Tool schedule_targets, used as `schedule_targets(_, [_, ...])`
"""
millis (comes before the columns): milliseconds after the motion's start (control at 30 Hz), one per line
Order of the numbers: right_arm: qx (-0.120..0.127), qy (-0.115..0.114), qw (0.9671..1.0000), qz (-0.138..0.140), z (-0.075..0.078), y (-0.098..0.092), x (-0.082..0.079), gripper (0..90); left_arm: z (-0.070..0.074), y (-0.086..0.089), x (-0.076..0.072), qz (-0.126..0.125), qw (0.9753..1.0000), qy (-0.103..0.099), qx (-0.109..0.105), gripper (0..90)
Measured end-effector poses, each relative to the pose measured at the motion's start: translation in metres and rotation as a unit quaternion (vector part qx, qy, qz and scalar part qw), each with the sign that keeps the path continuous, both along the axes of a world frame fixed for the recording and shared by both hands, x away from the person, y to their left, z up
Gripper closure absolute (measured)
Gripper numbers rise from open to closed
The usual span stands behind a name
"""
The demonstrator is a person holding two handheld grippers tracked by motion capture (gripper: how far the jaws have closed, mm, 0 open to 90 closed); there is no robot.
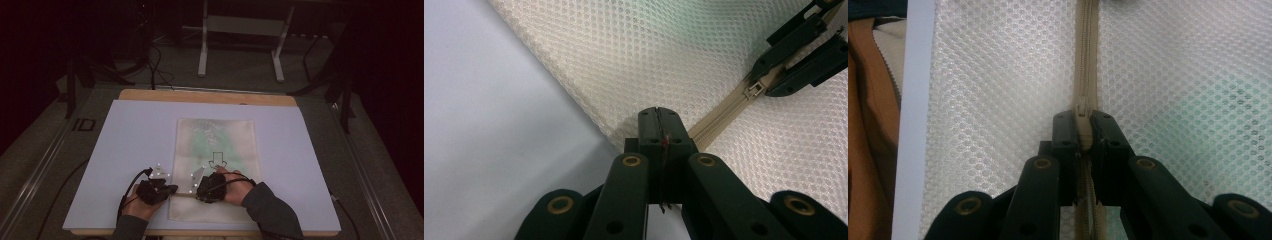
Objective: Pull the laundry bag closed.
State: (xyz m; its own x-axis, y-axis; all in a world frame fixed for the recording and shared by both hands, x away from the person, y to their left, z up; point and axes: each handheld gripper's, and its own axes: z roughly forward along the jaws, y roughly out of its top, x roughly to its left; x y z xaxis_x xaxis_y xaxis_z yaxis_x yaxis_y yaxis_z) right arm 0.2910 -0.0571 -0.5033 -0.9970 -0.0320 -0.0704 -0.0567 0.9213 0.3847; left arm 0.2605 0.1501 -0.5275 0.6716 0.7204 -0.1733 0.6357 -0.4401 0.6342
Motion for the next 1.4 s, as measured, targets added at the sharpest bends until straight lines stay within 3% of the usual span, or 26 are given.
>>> schedule_targets(333, [-0.012, -0.003, 0.9999, 0.004, 0.002, -0.002, 0.000, 82.5, 0.000, -0.001, -0.001, 0.003, 1.0000, -0.001, 0.001, 89.7])
schedule_targets(1400, [-0.013, 0.001, 0.9999, 0.003, 0.002, -0.010, 0.001, 82.5, 0.000, 0.000, -0.001, 0.003, 1.0000, -0.001, -0.002, 89.6])
